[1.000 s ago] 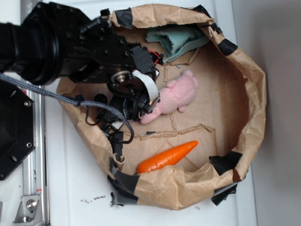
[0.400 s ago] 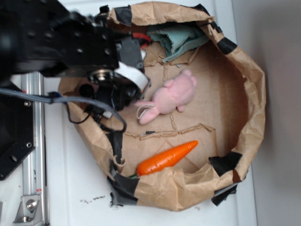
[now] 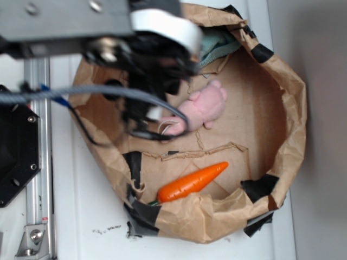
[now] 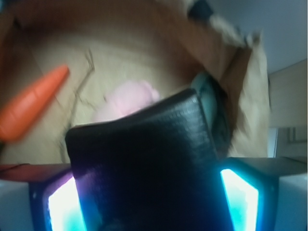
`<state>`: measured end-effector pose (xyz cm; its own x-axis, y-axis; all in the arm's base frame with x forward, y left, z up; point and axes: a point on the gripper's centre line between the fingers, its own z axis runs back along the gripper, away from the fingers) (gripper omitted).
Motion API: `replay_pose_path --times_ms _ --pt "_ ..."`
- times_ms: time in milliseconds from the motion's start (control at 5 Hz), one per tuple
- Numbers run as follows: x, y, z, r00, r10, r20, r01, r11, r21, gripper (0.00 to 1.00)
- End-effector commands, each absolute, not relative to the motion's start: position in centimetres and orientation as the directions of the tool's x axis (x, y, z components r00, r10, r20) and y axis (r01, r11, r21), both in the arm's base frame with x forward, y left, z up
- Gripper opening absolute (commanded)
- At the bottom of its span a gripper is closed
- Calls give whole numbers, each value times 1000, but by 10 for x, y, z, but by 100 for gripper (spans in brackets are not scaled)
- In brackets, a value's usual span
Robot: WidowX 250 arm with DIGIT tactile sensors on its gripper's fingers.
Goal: Grab the black box.
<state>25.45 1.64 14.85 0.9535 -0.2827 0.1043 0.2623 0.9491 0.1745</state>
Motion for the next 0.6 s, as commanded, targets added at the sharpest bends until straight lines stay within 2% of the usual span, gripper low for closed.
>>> replay_pose_path --times_ms 0,200,400 --pt "280 -18 140 941 -338 16 338 937 -85 0" --pt "273 -24 139 930 -368 4 366 923 -120 0" --pt "270 -22 140 932 -362 22 362 926 -103 0"
